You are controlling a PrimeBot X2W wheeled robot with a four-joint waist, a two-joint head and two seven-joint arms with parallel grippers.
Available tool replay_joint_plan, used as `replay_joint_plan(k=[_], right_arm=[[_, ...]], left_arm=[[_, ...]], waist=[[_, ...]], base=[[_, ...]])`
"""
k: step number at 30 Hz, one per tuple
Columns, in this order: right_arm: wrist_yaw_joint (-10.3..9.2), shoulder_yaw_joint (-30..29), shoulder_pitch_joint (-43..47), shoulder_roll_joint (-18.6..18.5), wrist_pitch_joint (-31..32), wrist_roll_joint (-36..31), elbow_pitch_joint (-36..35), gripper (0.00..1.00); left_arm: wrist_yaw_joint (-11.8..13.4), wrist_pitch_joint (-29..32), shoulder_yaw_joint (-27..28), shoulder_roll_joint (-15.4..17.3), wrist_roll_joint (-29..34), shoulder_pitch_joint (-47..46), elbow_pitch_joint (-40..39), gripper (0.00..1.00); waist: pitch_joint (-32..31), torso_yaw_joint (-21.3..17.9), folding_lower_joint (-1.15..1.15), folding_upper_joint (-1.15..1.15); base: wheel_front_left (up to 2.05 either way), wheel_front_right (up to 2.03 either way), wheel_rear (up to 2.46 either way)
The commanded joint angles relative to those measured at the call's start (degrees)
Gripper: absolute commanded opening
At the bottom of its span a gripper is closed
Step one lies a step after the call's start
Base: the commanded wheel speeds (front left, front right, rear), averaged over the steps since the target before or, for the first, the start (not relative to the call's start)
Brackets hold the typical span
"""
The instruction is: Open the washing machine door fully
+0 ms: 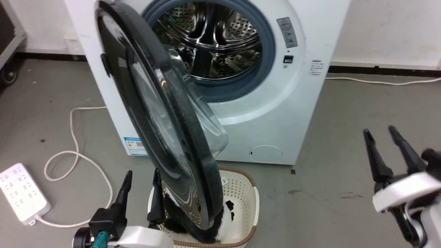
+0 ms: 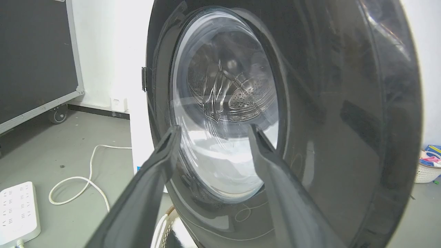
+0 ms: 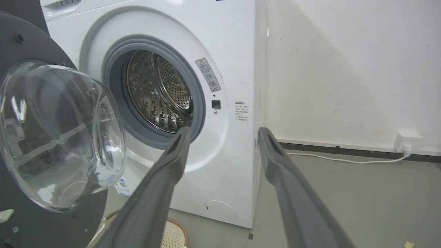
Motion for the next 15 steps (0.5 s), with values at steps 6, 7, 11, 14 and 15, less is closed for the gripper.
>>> replay_joint_plan(k=[6,7,11,14,15], right_arm=[[0.06,-12.3,13.0,11.1,-1.0,-22.3,-14.0,1.00],[0.06,-13.0,14.7,12.5,-1.0,-24.5,-15.9,1.00],[0.06,-14.6,20.2,16.6,-1.0,-29.3,-19.9,1.00],[0.06,-15.4,22.0,17.7,-1.0,-29.5,-20.2,1.00],[0.06,-15.5,22.5,18.0,-1.0,-29.8,-20.4,1.00]], left_arm=[[-0.7,-0.3,0.3,0.1,0.2,1.3,0.2,1.00],[-0.7,-0.3,0.2,0.1,0.2,1.4,0.3,1.00],[-1.1,-0.3,-0.6,0.1,1.0,1.6,1.3,1.00],[-1.6,-0.3,-1.2,0.1,2.3,1.5,2.1,1.00],[-1.7,-0.3,-1.3,0.1,2.6,1.4,2.4,1.00]], waist=[[0.2,-1.2,0.00,0.00],[0.2,-1.3,0.00,0.00],[0.5,-1.4,0.00,0.00],[0.6,-1.3,0.00,0.00],[0.6,-1.2,0.00,0.00]], base=[[0.00,0.00,0.00],[0.00,0.00,0.00],[0.00,0.00,0.00],[0.00,0.00,0.00],[0.00,0.00,0.00]])
